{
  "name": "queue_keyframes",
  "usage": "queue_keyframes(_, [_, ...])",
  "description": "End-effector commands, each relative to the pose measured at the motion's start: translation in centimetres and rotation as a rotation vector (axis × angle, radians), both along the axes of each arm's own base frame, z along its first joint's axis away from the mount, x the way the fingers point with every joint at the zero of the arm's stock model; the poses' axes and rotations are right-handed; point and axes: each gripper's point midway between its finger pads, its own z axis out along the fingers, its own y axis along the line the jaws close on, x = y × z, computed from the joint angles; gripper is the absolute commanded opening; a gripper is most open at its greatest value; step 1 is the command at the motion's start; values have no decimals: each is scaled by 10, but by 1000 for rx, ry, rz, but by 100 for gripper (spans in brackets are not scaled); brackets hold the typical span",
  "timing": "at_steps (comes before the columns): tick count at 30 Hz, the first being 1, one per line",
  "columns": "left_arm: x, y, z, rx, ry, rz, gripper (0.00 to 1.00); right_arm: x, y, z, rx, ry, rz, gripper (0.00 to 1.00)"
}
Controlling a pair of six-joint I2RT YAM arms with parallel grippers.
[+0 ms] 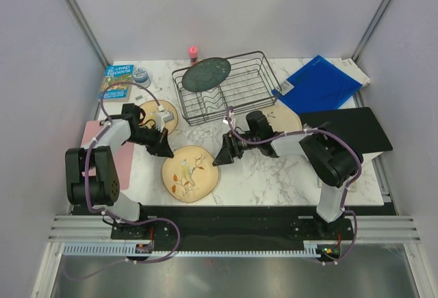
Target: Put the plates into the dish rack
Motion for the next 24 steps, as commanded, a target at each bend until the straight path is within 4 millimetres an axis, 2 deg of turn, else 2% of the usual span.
queue_keyframes(1, [33,-21,32,-73,-167,-82,2,-13,26,24,100,-144,158,78])
queue_keyframes(3, [34,-27,34,-83,-156,-85,2,-20,36,28,108,-150,180,78])
queue_keyframes(6, [33,-31,37,-105,-146,-83,2,-23,45,22,92,-154,178,78])
queue_keyframes(8, [29,-31,36,-109,-145,-84,2,-20,48,21,91,-171,154,78])
queue_keyframes(9, [24,-40,38,-115,-152,-116,2,-20,50,21,90,-178,149,78])
queue_keyframes(15, [15,-45,43,-149,-204,-164,2,-7,60,8,93,-211,117,78])
queue_keyframes(17, [14,-47,47,-162,-232,-182,2,-4,65,12,114,-217,119,77])
queue_keyframes(19, [15,-48,48,-166,-234,-183,2,-3,70,13,126,-221,129,73])
queue_keyframes(22, [17,-49,51,-173,-256,-181,2,-2,72,17,138,-232,139,62])
queue_keyframes(23, [20,-50,52,-173,-276,-178,2,-4,72,16,138,-229,145,50])
queue_keyframes(24, [20,-50,51,-173,-271,-174,2,-6,71,16,139,-228,152,43])
